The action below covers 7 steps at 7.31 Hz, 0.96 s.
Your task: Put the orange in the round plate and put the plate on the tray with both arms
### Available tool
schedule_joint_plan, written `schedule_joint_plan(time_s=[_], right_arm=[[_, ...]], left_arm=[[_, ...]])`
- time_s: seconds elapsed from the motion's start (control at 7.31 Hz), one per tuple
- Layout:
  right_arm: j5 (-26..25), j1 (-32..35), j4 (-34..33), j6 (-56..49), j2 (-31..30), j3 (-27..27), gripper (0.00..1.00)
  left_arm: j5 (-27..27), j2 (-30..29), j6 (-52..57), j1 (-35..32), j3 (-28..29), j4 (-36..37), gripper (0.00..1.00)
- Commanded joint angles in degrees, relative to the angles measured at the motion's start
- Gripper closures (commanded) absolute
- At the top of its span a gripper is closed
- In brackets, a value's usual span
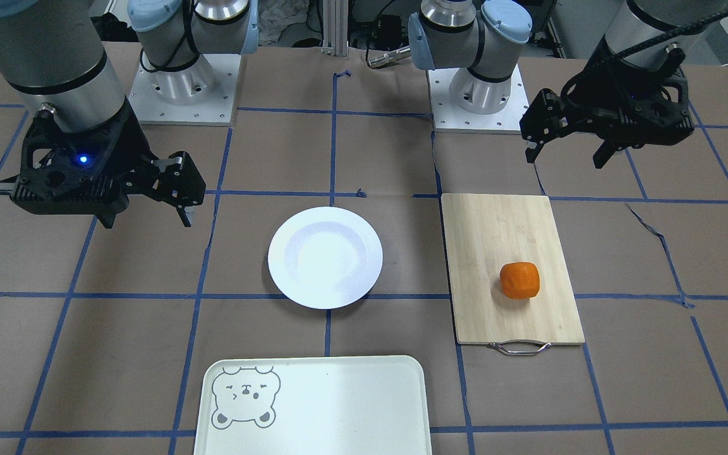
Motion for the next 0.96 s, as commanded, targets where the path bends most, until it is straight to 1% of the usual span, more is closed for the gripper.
schedule_joint_plan(time_s=[0.0,0.82], right_arm=[[0.0,0.0,0.0,0.0,0.1,0.0,0.0],[0.0,0.0,-0.3,-0.1,0.1,0.0,0.0]], left_arm=[[0.0,0.7,0.1,0.0,-0.4,-0.1,0.0],[0.1,-0.1,0.0,0.5,-0.8,0.1,0.0]])
